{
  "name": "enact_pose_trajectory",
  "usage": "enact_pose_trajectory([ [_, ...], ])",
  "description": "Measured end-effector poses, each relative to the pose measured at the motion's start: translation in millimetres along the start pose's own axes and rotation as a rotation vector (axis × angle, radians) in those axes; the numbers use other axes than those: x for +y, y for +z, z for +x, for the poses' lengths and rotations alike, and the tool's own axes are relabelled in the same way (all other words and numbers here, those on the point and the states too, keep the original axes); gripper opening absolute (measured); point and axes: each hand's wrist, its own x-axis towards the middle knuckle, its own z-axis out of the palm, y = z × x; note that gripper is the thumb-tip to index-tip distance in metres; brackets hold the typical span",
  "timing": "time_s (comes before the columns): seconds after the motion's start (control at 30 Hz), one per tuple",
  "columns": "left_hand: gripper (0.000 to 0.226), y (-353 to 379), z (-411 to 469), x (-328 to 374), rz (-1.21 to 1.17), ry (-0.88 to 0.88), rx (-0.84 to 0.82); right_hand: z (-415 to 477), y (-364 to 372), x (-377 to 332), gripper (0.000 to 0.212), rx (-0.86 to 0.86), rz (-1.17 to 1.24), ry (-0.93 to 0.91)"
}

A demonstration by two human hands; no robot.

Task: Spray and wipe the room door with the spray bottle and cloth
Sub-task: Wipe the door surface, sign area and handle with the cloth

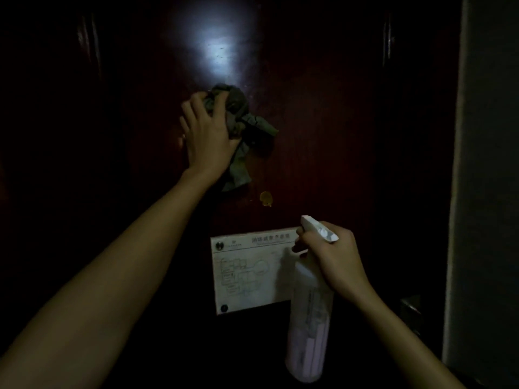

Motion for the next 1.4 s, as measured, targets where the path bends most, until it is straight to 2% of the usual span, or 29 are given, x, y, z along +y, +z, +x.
enact_pose_trajectory([
  [0.13, 0.085, 25.9, 19.8, 53.7, -0.009, 0.123, -0.055, 14.5, -36.3, 1.5, 0.023, 0.053, -0.039, 0.0],
  [0.23, 0.086, 49.0, 16.9, 96.4, 0.012, 0.287, -0.077, 22.1, -63.7, 7.6, 0.024, 0.1, -0.062, 0.003],
  [0.37, 0.083, 85.4, -8.9, 146.0, -0.006, 0.458, -0.115, 23.4, -94.6, 22.5, 0.029, 0.139, -0.115, 0.01],
  [0.57, 0.084, 121.2, -56.5, 198.6, -0.037, 0.593, -0.194, 19.5, -126.6, 34.6, 0.043, 0.138, -0.145, 0.034],
  [0.7, 0.083, 128.5, -75.3, 211.3, -0.037, 0.575, -0.23, 19.9, -144.5, 39.4, 0.045, 0.13, -0.157, 0.02],
  [0.9, 0.081, 127.7, -91.8, 216.6, -0.033, 0.574, -0.257, 19.6, -150.7, 45.0, 0.029, 0.114, -0.165, 0.035],
  [1.0, 0.078, 126.2, -105.3, 219.2, -0.028, 0.612, -0.313, 16.8, -150.1, 48.6, 0.031, 0.086, -0.147, 0.047],
  [1.1, 0.07, 128.3, -126.0, 220.6, 0.002, 0.696, -0.376, 9.8, -153.3, 54.4, 0.028, 0.087, -0.152, 0.048],
  [1.23, 0.042, 130.9, -164.4, 233.8, 0.056, 0.893, -0.456, 2.0, -161.0, 67.5, 0.018, 0.094, -0.186, 0.089],
  [1.33, 0.042, 143.0, -206.7, 246.6, 0.191, 1.116, -0.59, -6.5, -170.9, 73.2, 0.011, 0.109, -0.234, 0.136],
  [1.4, 0.045, 148.7, -227.6, 249.7, 0.24, 1.17, -0.678, -14.5, -181.2, 74.3, 0.011, 0.112, -0.208, 0.136],
])
